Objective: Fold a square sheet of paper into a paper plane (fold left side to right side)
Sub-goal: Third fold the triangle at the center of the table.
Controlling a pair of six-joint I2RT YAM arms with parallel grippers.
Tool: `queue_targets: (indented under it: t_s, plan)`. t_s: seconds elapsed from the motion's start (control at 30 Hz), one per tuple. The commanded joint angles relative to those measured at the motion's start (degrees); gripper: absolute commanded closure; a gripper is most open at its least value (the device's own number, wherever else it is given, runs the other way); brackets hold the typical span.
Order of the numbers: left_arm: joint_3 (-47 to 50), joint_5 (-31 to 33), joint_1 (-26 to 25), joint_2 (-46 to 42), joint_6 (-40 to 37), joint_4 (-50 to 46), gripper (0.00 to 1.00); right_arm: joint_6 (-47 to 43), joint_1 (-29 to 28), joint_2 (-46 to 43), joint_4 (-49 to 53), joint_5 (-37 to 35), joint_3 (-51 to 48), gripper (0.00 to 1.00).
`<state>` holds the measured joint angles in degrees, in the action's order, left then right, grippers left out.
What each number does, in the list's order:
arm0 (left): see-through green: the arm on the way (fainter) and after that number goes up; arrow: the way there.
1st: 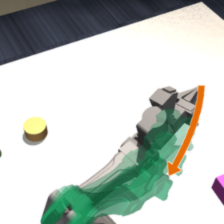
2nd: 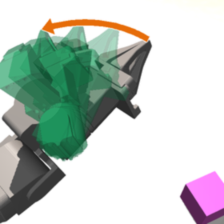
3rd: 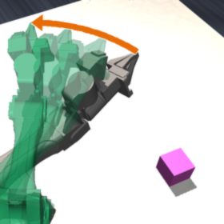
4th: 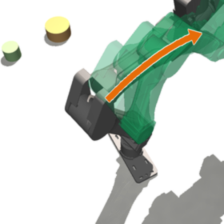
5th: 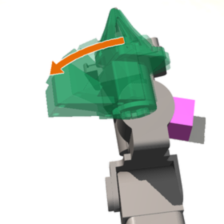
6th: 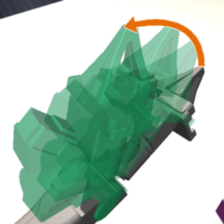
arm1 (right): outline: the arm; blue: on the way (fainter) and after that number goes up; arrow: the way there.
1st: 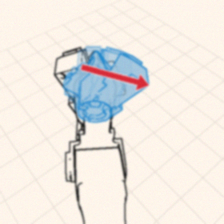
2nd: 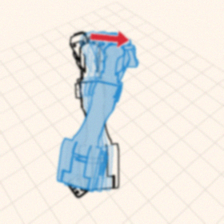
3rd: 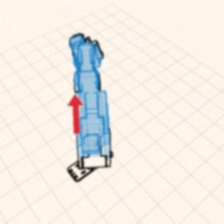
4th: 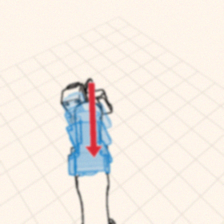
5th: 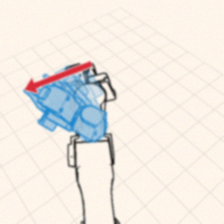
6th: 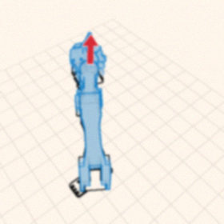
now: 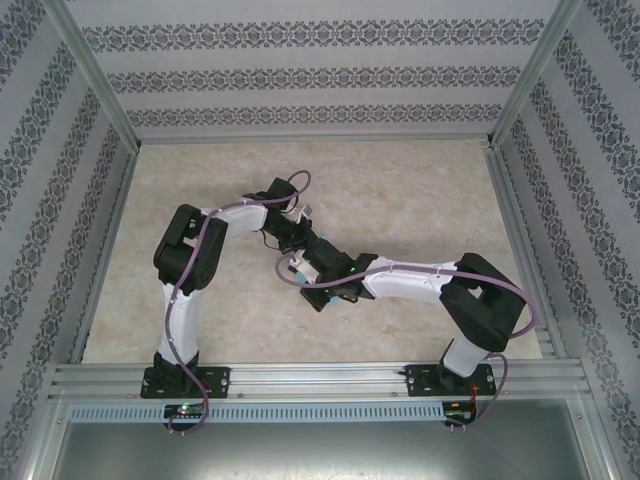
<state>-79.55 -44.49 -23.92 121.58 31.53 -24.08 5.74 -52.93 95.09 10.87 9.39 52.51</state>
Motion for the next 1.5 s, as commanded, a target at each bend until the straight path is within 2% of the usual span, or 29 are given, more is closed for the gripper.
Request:
queue_targets:
  t_s: [0.0, 0.6, 1.47]
  plan:
    - [-1.1, 0.7, -0.6, 1.7, -2.3, -2.5, 0.93, 2.4, 1.7, 1.0, -0.4, 3.4, 0.8, 1.0]
    - [0.4, 0.6, -0.8, 2.7, -2.4, -1.4, 0.97, 10.5, 13.5, 3.6, -4.5, 10.9, -1.6, 1.0]
    - [1.1, 0.1, -0.9, 2.9, -1.2, -0.1, 0.98, 9.2, 17.0, 5.5, -3.3, 11.4, -0.3, 1.0]
